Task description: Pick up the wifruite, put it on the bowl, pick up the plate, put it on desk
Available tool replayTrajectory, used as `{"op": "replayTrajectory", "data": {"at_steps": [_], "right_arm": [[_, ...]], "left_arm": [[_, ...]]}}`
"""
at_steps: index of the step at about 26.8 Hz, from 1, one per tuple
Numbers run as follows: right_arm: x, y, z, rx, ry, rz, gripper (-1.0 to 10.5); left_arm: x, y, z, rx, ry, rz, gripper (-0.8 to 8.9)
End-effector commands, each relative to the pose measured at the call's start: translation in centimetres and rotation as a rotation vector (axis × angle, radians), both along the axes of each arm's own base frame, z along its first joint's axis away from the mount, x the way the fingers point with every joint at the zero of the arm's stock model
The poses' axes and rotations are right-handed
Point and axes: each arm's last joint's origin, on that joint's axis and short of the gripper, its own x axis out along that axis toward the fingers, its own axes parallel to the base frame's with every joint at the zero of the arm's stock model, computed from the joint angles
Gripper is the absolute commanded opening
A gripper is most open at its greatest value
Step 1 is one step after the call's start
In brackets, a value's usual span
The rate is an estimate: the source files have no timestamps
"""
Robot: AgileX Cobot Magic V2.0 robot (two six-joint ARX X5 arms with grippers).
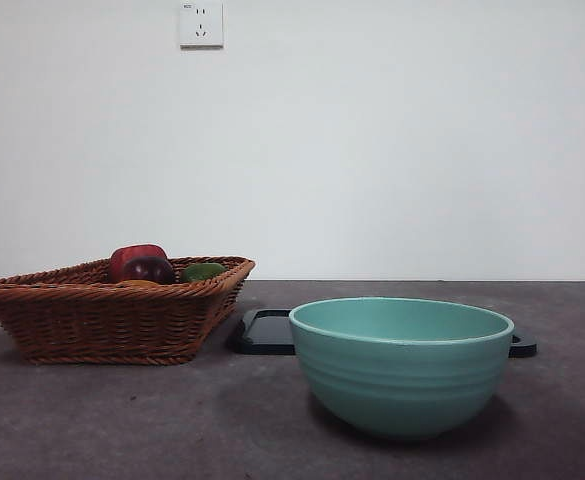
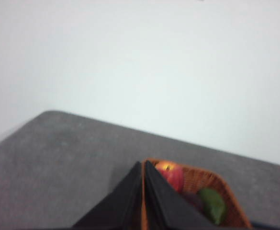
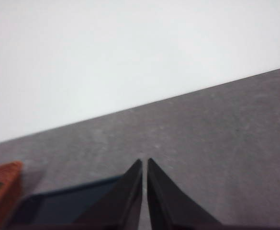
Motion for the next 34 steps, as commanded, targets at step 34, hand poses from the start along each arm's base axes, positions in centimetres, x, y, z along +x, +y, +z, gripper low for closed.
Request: {"op": "replayTrajectory", "data": {"at_steps": [34], "right_arm": [[-3.5,2.3,15.3,-0.238,0.159,0.685,0.1]], "left_arm": [[-1.6,-1.9,14.4,0.039,0.255,-0.665,0.09]]}}
